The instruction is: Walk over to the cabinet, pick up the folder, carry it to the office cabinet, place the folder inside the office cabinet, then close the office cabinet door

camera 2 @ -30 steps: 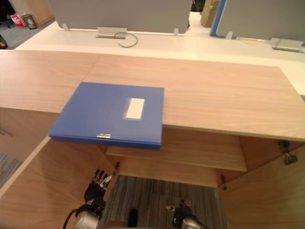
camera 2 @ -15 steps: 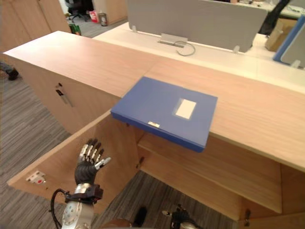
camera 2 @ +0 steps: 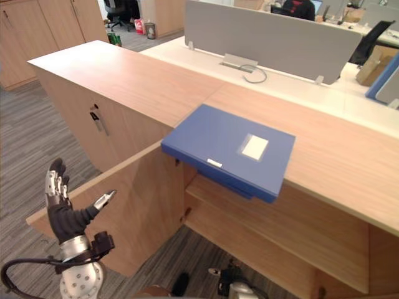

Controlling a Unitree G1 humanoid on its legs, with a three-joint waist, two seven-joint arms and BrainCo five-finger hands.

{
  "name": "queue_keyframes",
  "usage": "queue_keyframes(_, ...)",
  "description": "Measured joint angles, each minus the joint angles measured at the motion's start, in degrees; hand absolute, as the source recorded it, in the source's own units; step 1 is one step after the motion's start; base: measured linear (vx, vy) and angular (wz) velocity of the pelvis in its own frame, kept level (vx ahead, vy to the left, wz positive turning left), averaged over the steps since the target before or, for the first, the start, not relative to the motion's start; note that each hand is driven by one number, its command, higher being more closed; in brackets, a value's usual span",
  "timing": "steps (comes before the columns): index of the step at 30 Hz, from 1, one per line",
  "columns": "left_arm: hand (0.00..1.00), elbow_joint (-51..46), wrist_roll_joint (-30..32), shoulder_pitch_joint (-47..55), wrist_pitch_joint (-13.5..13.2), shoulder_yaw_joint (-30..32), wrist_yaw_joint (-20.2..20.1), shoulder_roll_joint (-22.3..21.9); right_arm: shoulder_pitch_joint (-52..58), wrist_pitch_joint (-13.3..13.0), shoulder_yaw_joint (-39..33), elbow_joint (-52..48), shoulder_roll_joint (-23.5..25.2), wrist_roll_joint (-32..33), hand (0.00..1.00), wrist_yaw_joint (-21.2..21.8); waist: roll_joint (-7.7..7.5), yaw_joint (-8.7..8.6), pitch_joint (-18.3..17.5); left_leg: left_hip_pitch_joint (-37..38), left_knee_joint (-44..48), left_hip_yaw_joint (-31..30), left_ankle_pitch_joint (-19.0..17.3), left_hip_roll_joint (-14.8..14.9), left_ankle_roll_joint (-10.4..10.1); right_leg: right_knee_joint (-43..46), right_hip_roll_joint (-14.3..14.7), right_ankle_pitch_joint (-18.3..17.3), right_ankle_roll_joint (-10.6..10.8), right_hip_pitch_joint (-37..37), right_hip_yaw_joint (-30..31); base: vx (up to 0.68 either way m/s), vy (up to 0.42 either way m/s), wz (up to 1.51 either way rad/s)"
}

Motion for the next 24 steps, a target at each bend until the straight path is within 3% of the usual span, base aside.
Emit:
queue_keyframes(3,0.0,-0.12,6.16,-0.57,-0.45,-4.67,1.75,3.96,-0.26,-0.36,1.97,1.4,-0.04,-0.03,0.0,-0.44,-0.52,0.24,-1.1,0.02,-0.93,2.58,-0.26,1.32,-0.11,-0.86,0.53,0.15,-0.81,-1.48,3.2,0.02,-0.009,-0.46)
queue_keyframes(7,0.0,-0.08,12.25,-4.59,-1.21,-9.51,0.69,10.05,0.01,-0.67,2.21,3.41,-0.08,-0.17,0.0,-0.48,-0.81,-0.64,-1.91,0.58,-2.23,5.21,0.08,3.11,-0.98,-1.93,1.72,0.75,-1.64,-2.6,6.59,0.02,-0.031,-0.43)
queue_keyframes(15,0.0,-0.05,19.39,-7.86,-2.52,-11.56,-1.42,18.62,1.3,-1.24,2.21,7.23,-0.64,-2.36,0.0,0.07,-0.79,-1.4,-3.16,0.99,-2.23,8.6,-0.57,5.48,-1.86,-3.6,3.69,1.47,-2.28,-3.48,11.0,0.02,-0.052,-0.28)
queue_keyframes(19,0.0,-0.05,21.67,-9.77,-2.98,-11.51,-1.44,22.8,1.29,-1.54,2.14,8.4,-1.76,-2.46,0.0,0.84,-0.7,-2.49,-4.26,1.11,-2.24,8.9,-0.83,5.79,-2.19,-3.87,3.96,1.4,-2.58,-3.53,11.56,0.01,-0.03,-0.09)
queue_keyframes(24,0.0,0.01,23.69,-12.84,-3.25,-10.51,-1.83,27.56,1.26,-1.57,1.82,8.63,-2.16,-4.71,0.0,1.45,-0.65,-2.64,-4.27,1.72,-2.27,9.99,-1.29,6.19,-2.47,-3.74,4.04,1.36,-2.78,-3.59,13.03,0.0,-0.015,-0.13)
